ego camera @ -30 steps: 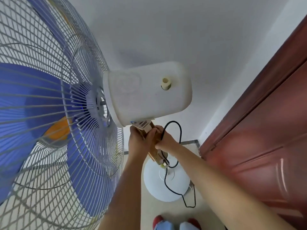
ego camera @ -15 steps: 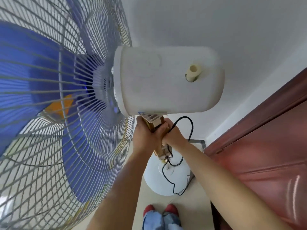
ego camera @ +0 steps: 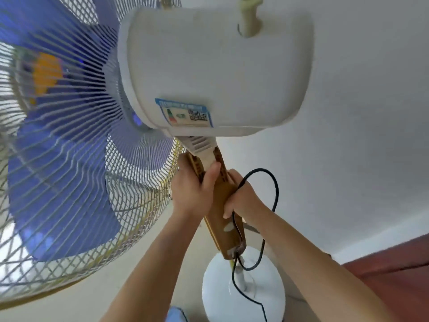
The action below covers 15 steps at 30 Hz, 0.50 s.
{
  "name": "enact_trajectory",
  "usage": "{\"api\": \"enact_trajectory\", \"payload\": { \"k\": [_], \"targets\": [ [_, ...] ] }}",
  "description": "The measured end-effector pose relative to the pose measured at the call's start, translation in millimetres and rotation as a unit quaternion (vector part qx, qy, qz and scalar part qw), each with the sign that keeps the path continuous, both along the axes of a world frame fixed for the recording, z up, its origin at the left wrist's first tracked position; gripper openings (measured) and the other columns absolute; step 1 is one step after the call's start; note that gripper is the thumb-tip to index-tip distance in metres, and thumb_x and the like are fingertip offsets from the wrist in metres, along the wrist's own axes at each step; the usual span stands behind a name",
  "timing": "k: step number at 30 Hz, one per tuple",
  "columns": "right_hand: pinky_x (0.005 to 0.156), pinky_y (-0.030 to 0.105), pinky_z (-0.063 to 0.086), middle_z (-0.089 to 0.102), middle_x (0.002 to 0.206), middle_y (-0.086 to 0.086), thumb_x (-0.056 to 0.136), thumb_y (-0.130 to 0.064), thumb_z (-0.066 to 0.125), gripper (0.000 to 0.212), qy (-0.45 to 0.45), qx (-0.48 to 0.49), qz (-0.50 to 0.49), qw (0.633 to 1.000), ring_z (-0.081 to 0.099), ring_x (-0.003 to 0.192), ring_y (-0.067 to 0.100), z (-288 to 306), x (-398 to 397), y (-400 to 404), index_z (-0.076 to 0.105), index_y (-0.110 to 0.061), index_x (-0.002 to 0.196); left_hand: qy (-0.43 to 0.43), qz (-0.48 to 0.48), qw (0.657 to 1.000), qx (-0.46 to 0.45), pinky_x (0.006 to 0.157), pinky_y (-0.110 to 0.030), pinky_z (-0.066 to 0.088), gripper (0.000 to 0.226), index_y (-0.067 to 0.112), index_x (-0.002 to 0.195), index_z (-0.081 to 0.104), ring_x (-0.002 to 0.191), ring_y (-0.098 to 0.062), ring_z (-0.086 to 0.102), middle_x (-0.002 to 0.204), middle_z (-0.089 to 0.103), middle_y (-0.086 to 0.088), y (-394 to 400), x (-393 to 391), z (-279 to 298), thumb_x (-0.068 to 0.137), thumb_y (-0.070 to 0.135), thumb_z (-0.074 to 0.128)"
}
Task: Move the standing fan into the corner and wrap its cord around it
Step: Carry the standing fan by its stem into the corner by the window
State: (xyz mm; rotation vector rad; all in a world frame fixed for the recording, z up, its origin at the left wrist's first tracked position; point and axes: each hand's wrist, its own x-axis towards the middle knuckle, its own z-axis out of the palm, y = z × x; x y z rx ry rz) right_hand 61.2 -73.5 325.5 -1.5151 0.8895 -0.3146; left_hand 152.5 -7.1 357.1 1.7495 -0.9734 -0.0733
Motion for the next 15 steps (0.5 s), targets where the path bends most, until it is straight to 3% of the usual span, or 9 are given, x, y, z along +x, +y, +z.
{"api": "enact_trajectory", "payload": {
  "k": [3,7,11,15],
  "targets": [
    [0.068,0.039,0.054,0.058,0.093,0.013,0.050,0.025,0.059,0.059,0.019,-0.015,0.025,0.999,0.059,0.088,0.030,20.5,50.4,15.3,0.044,-0.024,0.078,0.047,-0.021,0.997,-0.053,0.056,-0.016,0.037,0.049,0.016,0.089,0.039,0.065,0.004,0.048,0.073,0.047,0.013,17.3,47.9,14.9,0.062,0.057,0.038],
    [0.088,0.053,0.051,0.057,0.113,0.023,0.052,0.024,0.062,0.067,0.061,-0.038,0.061,0.996,0.055,0.104,0.039,46.4,151.5,42.5,0.046,-0.006,0.110,0.070,-0.016,0.994,-0.081,0.053,0.000,0.037,0.040,0.016,0.091,0.040,0.062,0.020,0.049,0.072,0.048,0.019,43.0,148.1,25.9,0.070,0.050,0.045],
    [0.089,0.048,0.051,0.057,0.115,0.021,0.053,0.023,0.063,0.070,0.092,-0.056,0.087,0.990,0.055,0.103,0.036,64.6,241.7,59.0,0.046,-0.007,0.114,0.069,-0.001,0.992,-0.103,0.054,0.002,0.038,0.047,0.011,0.097,0.043,0.063,0.020,0.051,0.073,0.050,0.019,63.1,234.5,38.3,0.072,0.051,0.045],
    [0.086,0.044,0.052,0.057,0.113,0.019,0.055,0.022,0.062,0.067,0.085,-0.071,0.126,0.986,0.055,0.100,0.032,78.6,343.8,80.4,0.046,-0.008,0.113,0.046,0.055,0.991,-0.111,0.057,-0.009,0.040,0.045,0.018,0.090,0.039,0.063,0.007,0.051,0.072,0.048,0.018,88.0,332.5,48.9,0.068,0.057,0.041]
  ]
}}
